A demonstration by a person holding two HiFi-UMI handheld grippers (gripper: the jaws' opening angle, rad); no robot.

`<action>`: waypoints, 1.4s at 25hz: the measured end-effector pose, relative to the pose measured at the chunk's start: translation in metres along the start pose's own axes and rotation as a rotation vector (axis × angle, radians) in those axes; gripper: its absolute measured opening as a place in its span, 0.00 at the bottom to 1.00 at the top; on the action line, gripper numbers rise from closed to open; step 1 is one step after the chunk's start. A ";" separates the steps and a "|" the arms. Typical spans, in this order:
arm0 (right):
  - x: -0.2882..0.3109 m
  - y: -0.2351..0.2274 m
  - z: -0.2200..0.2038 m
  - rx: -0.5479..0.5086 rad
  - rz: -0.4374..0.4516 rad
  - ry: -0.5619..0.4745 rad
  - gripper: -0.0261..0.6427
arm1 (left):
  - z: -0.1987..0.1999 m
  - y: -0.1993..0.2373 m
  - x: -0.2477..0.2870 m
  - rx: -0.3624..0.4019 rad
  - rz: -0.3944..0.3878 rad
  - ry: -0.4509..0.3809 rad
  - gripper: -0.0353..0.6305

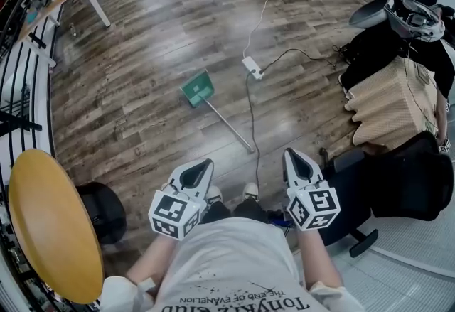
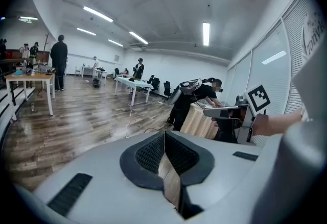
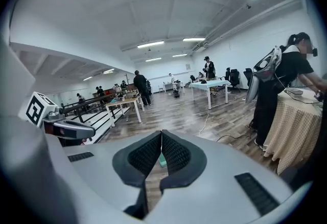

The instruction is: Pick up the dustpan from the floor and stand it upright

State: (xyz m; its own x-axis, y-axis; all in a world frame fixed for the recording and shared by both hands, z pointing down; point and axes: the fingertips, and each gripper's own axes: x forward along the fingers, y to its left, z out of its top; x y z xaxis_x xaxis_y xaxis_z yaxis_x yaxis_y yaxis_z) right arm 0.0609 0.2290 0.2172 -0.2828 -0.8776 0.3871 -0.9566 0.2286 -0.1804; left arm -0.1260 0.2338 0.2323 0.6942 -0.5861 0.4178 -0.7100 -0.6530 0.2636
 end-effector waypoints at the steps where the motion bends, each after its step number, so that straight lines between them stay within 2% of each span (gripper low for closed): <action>1: -0.001 0.001 0.000 0.001 -0.014 -0.004 0.08 | -0.002 0.004 -0.003 0.003 -0.004 0.003 0.09; 5: -0.004 0.005 -0.001 0.007 -0.057 -0.007 0.08 | -0.013 0.024 -0.012 -0.010 -0.003 0.027 0.09; 9: -0.003 0.000 -0.007 0.023 -0.081 0.008 0.08 | -0.016 0.027 -0.009 -0.013 -0.025 0.042 0.09; 18: 0.037 -0.033 -0.005 0.053 -0.072 0.022 0.08 | -0.003 0.041 0.030 -0.027 -0.021 0.051 0.09; 25: 0.083 -0.079 0.025 0.032 -0.046 0.010 0.08 | 0.032 0.054 0.088 -0.028 -0.009 0.041 0.09; 31: 0.108 -0.119 0.050 0.005 -0.030 -0.010 0.08 | 0.074 0.051 0.143 -0.024 -0.016 0.010 0.09; 35: 0.120 -0.147 0.057 0.014 -0.016 -0.012 0.08 | 0.088 0.047 0.171 -0.018 -0.003 0.010 0.09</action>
State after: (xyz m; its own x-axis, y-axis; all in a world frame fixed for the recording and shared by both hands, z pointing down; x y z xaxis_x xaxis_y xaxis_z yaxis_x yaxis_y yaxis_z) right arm 0.1718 0.0660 0.2391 -0.2663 -0.8861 0.3794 -0.9600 0.2084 -0.1873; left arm -0.0304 0.0611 0.2396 0.6949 -0.5797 0.4254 -0.7102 -0.6459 0.2800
